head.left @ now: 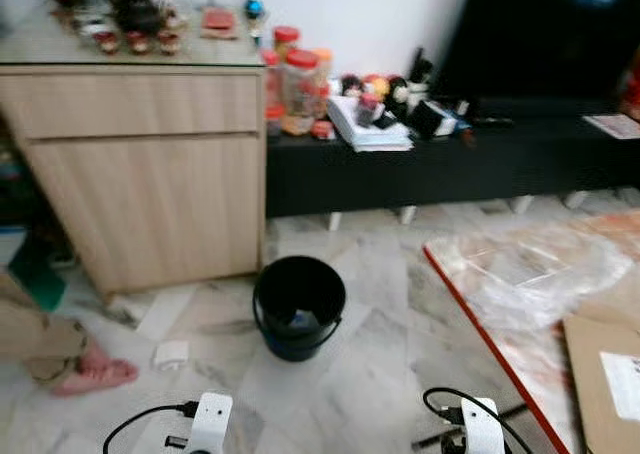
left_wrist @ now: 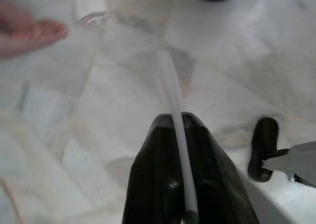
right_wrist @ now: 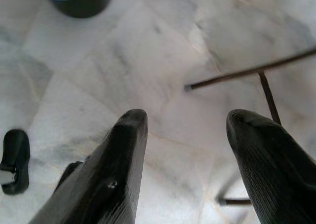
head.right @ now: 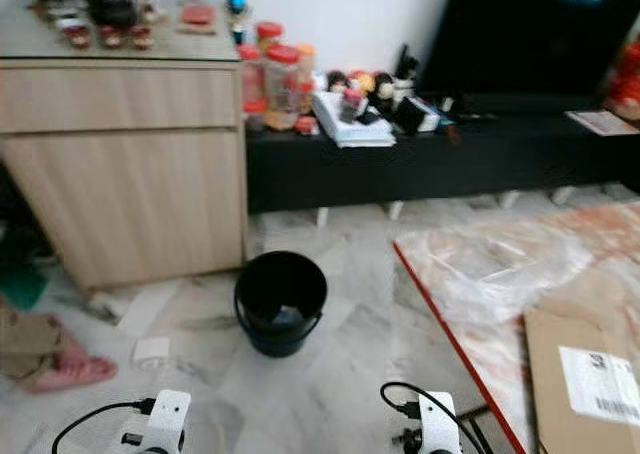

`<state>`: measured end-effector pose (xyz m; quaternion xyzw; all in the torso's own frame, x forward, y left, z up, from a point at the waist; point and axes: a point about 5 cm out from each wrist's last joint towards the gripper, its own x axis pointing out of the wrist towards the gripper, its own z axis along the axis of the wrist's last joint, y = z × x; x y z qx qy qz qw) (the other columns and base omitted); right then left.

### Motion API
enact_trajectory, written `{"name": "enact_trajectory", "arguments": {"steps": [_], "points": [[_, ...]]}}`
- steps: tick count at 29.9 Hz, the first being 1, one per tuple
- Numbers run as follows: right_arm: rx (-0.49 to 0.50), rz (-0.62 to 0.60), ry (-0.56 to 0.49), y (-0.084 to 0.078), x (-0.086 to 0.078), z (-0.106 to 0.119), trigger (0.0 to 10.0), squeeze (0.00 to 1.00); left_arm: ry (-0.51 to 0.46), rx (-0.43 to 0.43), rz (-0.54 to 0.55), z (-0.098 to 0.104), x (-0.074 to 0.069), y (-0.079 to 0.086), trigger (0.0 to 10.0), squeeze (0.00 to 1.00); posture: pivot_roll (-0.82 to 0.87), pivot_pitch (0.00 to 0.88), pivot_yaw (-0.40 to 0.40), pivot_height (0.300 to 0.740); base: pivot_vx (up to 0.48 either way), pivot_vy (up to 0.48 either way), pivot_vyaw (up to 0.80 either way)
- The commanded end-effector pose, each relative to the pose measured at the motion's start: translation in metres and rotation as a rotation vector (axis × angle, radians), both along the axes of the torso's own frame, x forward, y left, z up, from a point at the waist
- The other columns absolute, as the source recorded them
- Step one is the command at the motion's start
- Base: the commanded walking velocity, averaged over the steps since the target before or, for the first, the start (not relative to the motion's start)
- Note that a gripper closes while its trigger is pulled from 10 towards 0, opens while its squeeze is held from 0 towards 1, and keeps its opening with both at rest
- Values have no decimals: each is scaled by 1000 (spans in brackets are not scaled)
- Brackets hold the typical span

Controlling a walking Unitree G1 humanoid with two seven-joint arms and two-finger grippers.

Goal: Picking trash to rubbish bin

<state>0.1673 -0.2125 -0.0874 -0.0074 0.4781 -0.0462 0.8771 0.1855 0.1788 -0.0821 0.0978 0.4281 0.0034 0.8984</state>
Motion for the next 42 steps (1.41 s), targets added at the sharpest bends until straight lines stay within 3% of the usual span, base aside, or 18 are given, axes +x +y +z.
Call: {"name": "enact_trajectory", "arguments": {"steps": [1, 19, 27, 42], "points": [[-16, 3, -7, -3, 2, 2, 10000, 0, 18, 1, 2, -1, -2, -1, 10000, 0, 170, 0, -148, 740, 0, 0, 800], [-5, -9, 1, -4, -1, 1, 10000, 0, 5, -2, 0, 0, 0, -1, 10000, 0, 174, 0, -144, 740, 0, 0, 785], [15, -50, -20, -6, 2, 2, 10000, 0, 9, -1, -11, 0, 2, -2, 10000, 0, 175, 0, -140, 740, 0, 0, 0], [-5, -45, -12, -23, 1, 6, 10000, 0, 14, -11, -9, 0, 1, -5, 10000, 0, 176, 0, -147, 740, 397, 0, 0]]}}
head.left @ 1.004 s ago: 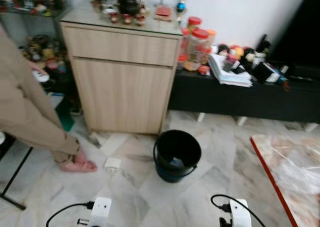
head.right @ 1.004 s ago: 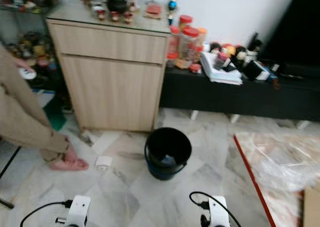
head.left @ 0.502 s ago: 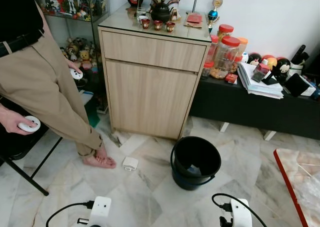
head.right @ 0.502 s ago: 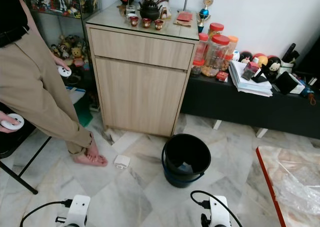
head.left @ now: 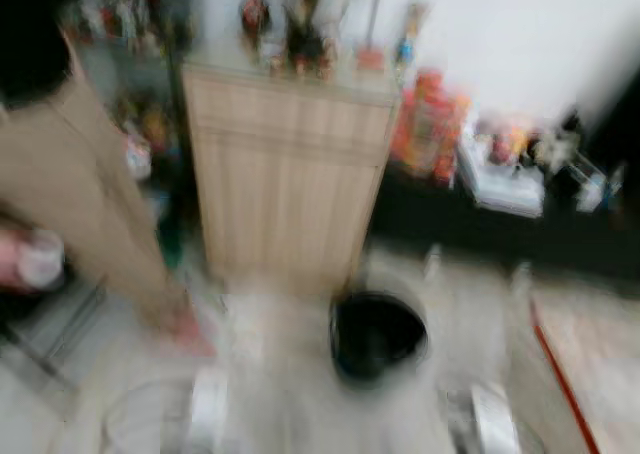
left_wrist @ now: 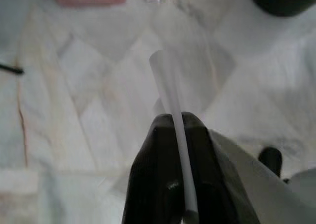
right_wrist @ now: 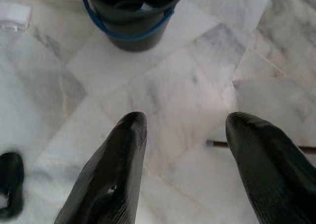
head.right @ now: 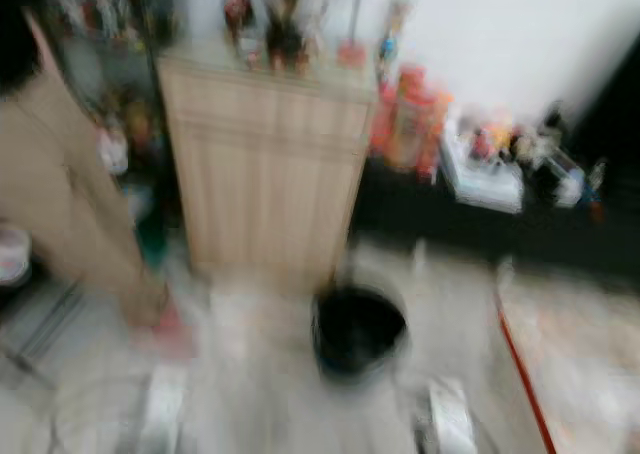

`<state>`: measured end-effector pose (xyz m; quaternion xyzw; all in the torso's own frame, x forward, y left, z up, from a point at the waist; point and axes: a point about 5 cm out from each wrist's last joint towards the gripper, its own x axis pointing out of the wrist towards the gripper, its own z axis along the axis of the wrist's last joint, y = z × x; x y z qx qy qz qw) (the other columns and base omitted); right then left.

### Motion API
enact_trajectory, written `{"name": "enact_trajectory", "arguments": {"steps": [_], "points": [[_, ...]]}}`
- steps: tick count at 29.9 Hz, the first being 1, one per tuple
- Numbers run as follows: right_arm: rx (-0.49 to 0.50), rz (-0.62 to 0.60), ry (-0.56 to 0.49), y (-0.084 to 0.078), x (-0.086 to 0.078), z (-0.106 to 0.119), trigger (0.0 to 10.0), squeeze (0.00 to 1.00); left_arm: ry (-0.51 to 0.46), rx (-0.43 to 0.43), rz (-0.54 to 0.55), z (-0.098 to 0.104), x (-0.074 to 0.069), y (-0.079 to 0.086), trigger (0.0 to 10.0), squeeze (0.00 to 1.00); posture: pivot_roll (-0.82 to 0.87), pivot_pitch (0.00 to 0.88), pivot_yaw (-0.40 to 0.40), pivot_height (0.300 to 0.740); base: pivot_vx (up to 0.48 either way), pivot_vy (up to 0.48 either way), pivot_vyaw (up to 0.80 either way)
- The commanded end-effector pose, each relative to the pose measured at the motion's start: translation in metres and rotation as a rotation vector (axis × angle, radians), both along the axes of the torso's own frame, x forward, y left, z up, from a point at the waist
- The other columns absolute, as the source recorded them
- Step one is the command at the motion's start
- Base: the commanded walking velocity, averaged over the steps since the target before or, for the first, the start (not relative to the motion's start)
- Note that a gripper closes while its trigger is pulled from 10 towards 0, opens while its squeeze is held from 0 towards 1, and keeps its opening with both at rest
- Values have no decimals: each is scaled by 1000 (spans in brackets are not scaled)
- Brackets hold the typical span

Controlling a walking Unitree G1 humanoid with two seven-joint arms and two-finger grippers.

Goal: Picking trash to rubbish bin

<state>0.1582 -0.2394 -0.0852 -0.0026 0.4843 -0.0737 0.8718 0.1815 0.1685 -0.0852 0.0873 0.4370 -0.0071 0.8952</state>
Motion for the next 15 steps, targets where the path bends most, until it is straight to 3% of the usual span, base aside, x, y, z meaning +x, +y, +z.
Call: {"name": "enact_trajectory", "arguments": {"steps": [1, 15], "points": [[11, 9, -25, 3, 10, 3, 10000, 0, -4, 17, 1, 2, 4, 6, 10000, 0, 176, 0, -147, 740, 420, 0, 0], [11, 13, -29, 6, 12, 4, 10000, 0, -8, 15, 4, 2, 4, 5, 10000, 0, 176, 0, -150, 740, 406, 0, 0]]}}
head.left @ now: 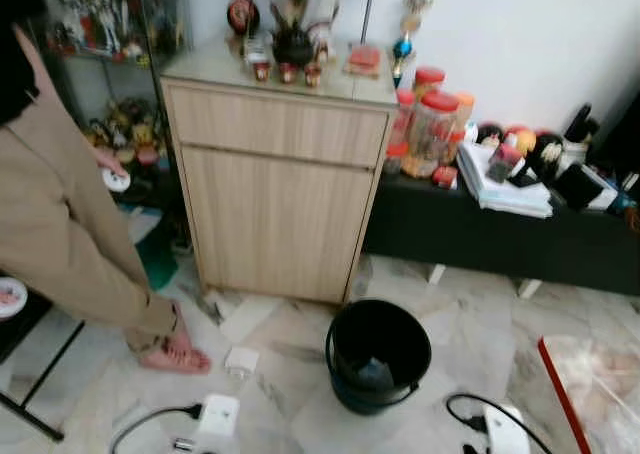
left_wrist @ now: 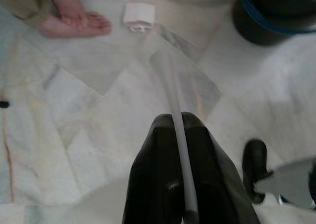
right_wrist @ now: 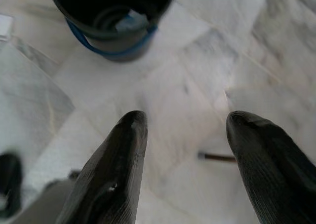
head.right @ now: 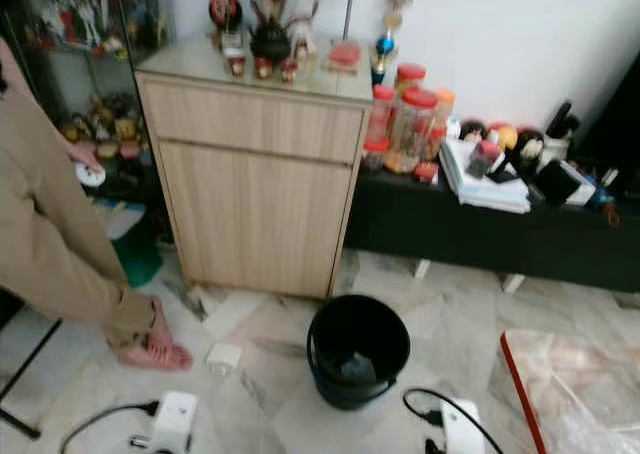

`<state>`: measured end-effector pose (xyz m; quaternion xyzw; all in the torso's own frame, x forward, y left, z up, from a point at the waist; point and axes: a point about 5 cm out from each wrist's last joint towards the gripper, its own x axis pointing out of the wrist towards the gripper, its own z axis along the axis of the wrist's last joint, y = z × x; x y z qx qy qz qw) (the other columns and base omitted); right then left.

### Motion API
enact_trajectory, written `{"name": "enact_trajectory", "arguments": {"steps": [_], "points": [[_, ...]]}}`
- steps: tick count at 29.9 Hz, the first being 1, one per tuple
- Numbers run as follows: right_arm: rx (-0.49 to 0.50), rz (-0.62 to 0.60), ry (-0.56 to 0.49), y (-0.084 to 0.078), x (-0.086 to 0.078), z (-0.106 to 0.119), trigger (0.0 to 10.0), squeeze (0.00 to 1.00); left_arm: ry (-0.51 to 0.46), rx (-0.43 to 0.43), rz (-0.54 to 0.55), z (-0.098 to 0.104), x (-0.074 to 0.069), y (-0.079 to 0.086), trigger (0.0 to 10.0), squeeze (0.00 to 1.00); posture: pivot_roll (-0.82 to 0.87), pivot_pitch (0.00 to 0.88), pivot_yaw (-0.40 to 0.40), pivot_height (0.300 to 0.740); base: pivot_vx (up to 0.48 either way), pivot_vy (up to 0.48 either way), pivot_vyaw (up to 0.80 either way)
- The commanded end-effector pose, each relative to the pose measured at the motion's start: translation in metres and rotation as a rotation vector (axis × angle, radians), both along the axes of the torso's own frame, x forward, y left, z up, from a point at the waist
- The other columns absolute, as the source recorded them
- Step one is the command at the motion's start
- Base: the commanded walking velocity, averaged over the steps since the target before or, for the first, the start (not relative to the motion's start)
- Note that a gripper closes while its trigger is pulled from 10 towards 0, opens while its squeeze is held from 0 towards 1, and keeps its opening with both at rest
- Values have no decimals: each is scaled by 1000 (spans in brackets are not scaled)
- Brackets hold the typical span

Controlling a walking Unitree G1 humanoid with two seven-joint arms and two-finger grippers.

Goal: Picking trash to rubbish bin

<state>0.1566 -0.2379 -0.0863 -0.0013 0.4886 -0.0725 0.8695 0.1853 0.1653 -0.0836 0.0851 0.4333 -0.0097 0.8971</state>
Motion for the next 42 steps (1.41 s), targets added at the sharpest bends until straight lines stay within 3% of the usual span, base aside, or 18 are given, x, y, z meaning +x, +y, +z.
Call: {"name": "enact_trajectory", "arguments": {"steps": [1, 42], "points": [[7, 11, -39, 5, 14, 5, 10000, 0, -1, 22, 7, 1, 1, 8, 10000, 0, 176, 0, -150, 740, 300, 0, 0], [28, 28, -60, 7, 16, 6, 10000, 0, -27, 11, 13, 3, 4, 7, 10000, 0, 176, 0, -150, 740, 332, 0, 0]]}}
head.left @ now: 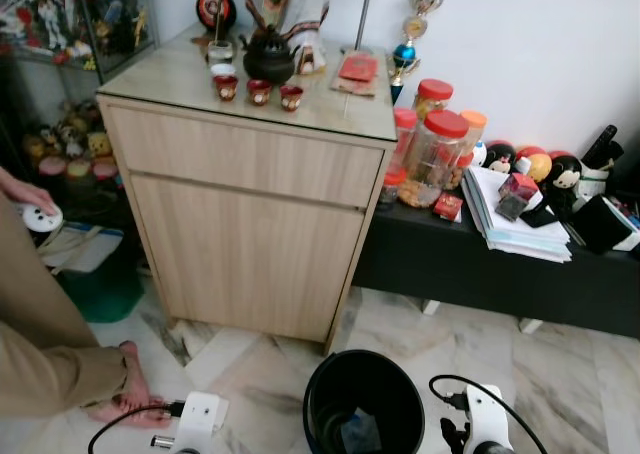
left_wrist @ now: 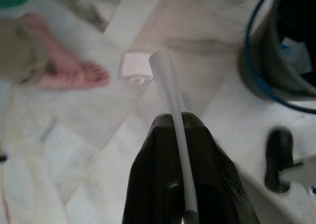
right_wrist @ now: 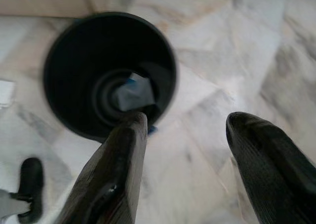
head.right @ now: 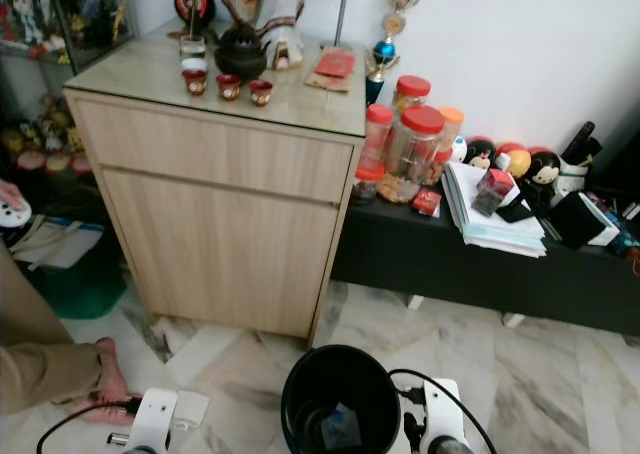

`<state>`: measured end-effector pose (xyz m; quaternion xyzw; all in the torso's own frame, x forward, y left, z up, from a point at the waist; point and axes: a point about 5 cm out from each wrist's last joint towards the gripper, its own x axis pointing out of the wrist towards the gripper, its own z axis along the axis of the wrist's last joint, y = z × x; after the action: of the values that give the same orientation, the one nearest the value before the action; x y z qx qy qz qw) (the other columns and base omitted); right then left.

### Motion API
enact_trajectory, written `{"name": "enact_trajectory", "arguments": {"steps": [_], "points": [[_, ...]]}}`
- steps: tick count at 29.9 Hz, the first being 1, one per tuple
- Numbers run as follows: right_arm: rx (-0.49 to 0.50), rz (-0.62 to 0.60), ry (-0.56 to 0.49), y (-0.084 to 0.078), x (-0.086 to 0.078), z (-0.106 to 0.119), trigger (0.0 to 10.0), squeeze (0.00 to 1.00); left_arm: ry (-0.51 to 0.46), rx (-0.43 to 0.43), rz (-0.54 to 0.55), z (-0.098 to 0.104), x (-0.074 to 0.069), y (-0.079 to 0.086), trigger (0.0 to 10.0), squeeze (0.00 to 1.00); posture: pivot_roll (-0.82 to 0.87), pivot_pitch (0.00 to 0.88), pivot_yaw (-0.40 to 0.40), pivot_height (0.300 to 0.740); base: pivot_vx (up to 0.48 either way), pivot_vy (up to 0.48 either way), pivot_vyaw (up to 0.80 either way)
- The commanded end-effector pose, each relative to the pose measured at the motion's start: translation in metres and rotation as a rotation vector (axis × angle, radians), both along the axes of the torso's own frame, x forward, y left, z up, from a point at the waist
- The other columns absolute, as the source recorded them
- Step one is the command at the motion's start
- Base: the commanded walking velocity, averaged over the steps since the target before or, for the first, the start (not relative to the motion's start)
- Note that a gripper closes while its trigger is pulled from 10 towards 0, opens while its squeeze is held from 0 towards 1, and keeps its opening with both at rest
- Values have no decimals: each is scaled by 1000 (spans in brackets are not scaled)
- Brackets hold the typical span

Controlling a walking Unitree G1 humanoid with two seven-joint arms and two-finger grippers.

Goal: Picking trash to rubbish bin

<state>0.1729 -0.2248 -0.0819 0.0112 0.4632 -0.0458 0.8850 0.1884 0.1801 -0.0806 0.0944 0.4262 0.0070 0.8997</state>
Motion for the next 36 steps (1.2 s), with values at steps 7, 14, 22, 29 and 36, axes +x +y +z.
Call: {"name": "enact_trajectory", "arguments": {"steps": [7, 14, 22, 29, 36], "points": [[-13, -9, -3, -6, 0, 2, 10000, 0, -3, -19, -4, 0, 1, -5, 10000, 0, 176, 0, -150, 740, 0, 0, 0], [-12, -8, -4, -5, 1, 2, 10000, 0, -5, -15, -4, 0, 2, -5, 10000, 0, 176, 0, -150, 740, 43, 0, 0], [-14, -8, -2, -5, 1, 1, 10000, 0, -3, -12, -4, 0, 1, -5, 10000, 0, 176, 0, -150, 740, 351, 0, 0], [-13, -12, -4, -5, 1, 1, 10000, 0, -4, -13, -5, 0, 1, -5, 10000, 0, 176, 0, -150, 740, 331, 0, 0], [-15, -13, -5, -5, 1, 2, 10000, 0, -17, -8, -10, 2, 4, -5, 10000, 0, 176, 0, -150, 740, 144, 0, 0]]}}
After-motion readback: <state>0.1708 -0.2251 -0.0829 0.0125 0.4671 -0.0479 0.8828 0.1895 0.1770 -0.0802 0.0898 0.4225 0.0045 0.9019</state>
